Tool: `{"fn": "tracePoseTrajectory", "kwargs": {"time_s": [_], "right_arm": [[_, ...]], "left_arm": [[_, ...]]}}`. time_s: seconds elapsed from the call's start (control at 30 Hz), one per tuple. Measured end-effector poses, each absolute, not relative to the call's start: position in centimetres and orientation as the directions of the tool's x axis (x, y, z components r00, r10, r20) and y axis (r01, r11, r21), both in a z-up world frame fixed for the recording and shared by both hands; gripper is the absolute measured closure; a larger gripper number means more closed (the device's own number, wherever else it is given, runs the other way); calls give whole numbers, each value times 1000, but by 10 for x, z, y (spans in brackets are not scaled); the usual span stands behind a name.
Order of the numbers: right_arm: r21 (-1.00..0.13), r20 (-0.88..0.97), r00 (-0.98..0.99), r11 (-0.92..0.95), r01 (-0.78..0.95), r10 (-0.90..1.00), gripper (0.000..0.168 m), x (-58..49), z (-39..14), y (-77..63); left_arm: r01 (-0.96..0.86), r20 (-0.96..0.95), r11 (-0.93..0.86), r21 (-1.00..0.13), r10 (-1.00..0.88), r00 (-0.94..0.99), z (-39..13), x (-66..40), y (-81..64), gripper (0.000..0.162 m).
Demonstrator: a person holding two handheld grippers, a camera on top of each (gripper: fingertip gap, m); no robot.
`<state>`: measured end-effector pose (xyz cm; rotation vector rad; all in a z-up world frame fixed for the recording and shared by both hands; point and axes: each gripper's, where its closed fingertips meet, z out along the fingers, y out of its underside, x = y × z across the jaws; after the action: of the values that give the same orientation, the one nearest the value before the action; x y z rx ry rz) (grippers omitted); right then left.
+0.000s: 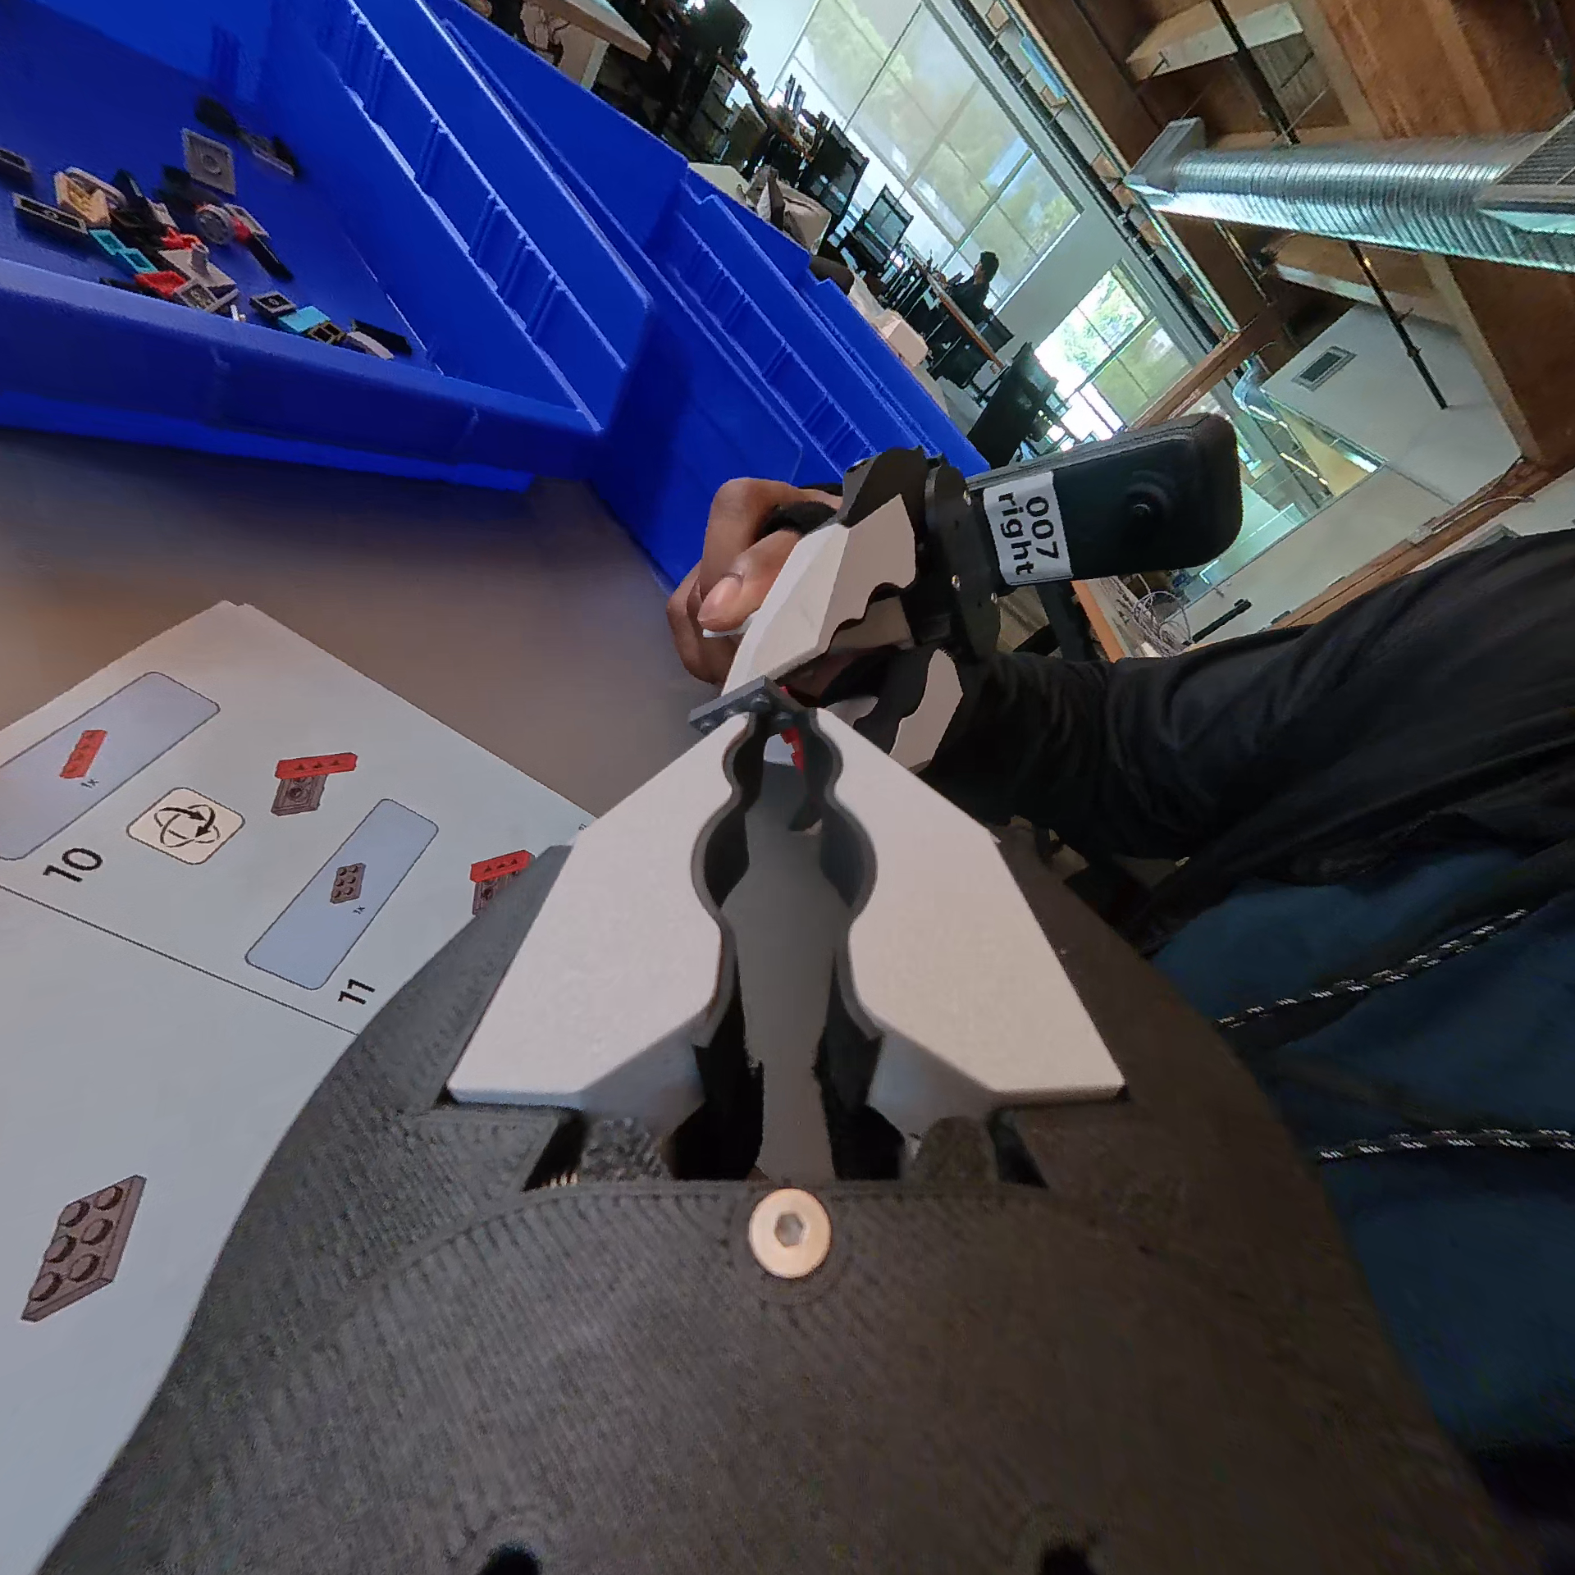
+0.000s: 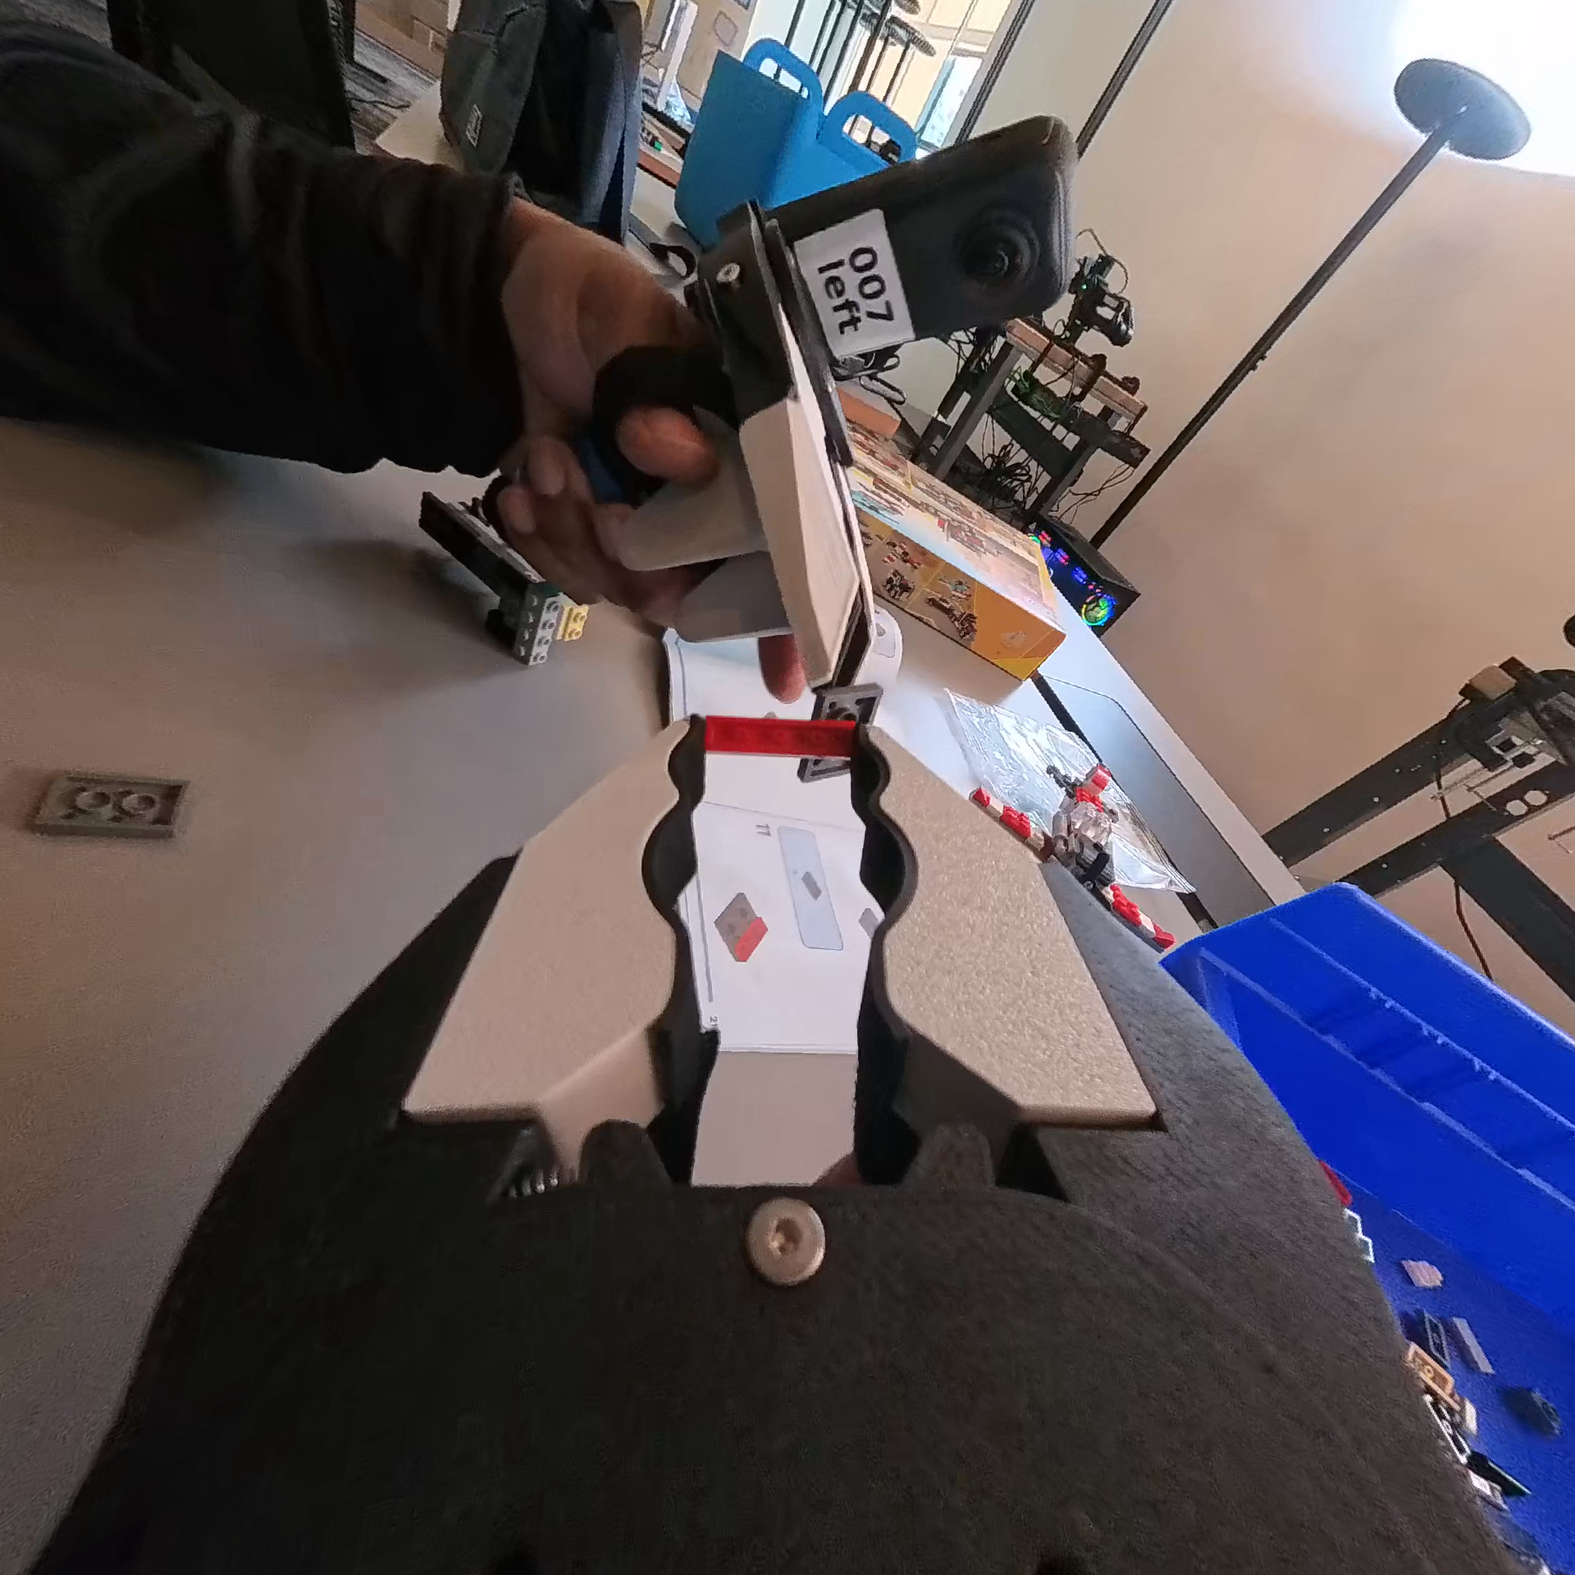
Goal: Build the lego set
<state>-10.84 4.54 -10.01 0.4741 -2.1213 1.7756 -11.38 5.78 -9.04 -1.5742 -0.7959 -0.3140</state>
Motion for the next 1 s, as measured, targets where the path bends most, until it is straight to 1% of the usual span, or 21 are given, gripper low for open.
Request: {"fn": "tracePoseTrajectory", "kwargs": {"time_s": [0.27,0.3,0.33,0.4,0.5,0.63,0.73,0.9,1.0], "right_arm": [[-869,457,-888,185,-459,-54,134,-108,-106,46],[-866,462,-885,187,-464,-55,134,-108,-106,46],[-866,463,-884,179,-467,-62,134,-106,-105,46],[-870,457,-886,169,-463,-70,134,-103,-104,45],[-853,475,-876,204,-481,-80,134,-104,-112,44],[-866,451,-888,197,-460,-90,134,-103,-111,45],[-874,433,-897,202,-443,-92,134,-104,-111,46],[-895,379,-918,209,-395,-112,134,-101,-112,46],[-897,344,-932,253,-363,-117,134,-102,-118,47]], "left_arm": [[653,619,6,-757,326,715,-95,-115,56,148],[654,617,4,-757,338,711,-96,-116,55,143],[656,612,1,-755,361,704,-99,-118,54,134],[662,608,-15,-749,382,696,-105,-120,54,137],[675,624,-23,-738,359,694,-107,-117,59,149],[684,619,-31,-729,397,678,-112,-121,55,145],[678,603,-39,-734,420,678,-114,-122,53,145],[662,547,-105,-742,475,689,-121,-121,49,145],[660,527,-145,-737,487,696,-126,-117,49,145]]}}
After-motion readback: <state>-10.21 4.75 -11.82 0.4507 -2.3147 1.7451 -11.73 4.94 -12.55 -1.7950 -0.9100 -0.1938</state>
